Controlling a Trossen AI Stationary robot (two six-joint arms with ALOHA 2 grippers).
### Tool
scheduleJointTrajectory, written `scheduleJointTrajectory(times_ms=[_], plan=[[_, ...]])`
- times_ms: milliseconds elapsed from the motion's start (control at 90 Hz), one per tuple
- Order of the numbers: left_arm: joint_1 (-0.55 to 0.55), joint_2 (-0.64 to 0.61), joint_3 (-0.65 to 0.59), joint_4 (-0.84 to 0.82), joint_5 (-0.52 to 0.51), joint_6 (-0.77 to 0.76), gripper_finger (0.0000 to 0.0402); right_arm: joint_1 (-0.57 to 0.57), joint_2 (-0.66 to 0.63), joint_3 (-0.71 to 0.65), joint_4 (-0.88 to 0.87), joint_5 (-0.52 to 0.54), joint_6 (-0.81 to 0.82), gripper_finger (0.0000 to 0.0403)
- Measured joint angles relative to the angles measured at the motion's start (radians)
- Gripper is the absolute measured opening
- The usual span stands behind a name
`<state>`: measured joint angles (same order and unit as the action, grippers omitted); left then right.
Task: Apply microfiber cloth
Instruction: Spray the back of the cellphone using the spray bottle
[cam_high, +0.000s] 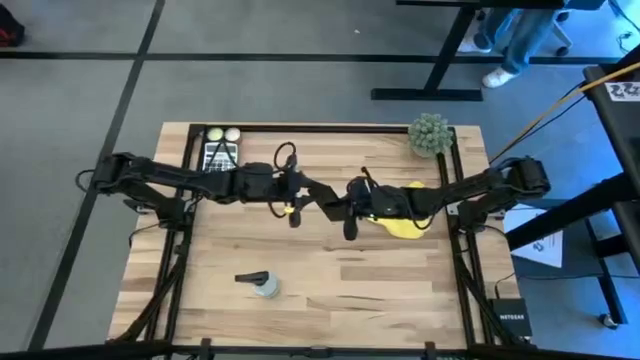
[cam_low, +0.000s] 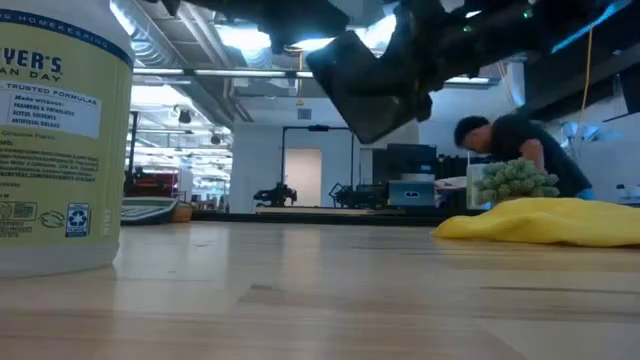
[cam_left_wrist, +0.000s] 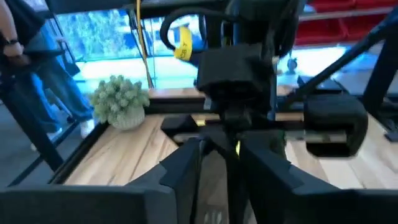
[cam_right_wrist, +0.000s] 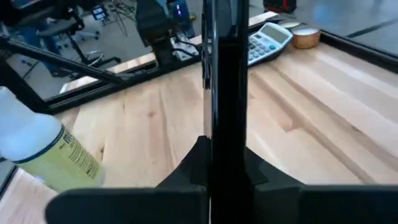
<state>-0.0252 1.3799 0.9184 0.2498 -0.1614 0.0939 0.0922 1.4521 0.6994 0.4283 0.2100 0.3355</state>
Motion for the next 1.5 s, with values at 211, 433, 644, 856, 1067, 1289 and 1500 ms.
scheduleJointTrajectory(times_ms=[211, 433, 644, 856, 1067, 1289, 1500], plan=[[-0.058, -0.132, -0.001, -0.214, -0.118, 0.012, 0.0096, 0.000, -0.094, 0.002, -0.030, 0.001, -0.030, 0.0003], [-0.064, -0.170, -0.002, -0.255, -0.120, -0.019, 0.0025, 0.000, -0.159, 0.003, 0.029, 0.000, -0.118, 0.0003], [-0.038, -0.096, -0.002, -0.093, -0.017, -0.007, 0.0002, 0.000, -0.086, 0.002, 0.130, -0.063, -0.137, 0.0003], [-0.017, -0.044, -0.003, -0.001, 0.036, 0.000, 0.0000, -0.001, -0.026, 0.003, 0.146, -0.079, -0.134, 0.0003], [-0.025, -0.077, -0.003, -0.070, 0.028, -0.012, 0.0000, -0.001, -0.049, 0.008, 0.132, -0.080, -0.164, 0.0003], [-0.055, -0.138, -0.002, -0.177, -0.079, -0.028, 0.0000, 0.000, -0.103, 0.011, 0.149, -0.099, -0.185, 0.0003], [-0.036, -0.121, -0.003, -0.110, -0.075, -0.005, 0.0000, 0.000, -0.079, 0.011, 0.154, -0.098, -0.185, 0.0003]])
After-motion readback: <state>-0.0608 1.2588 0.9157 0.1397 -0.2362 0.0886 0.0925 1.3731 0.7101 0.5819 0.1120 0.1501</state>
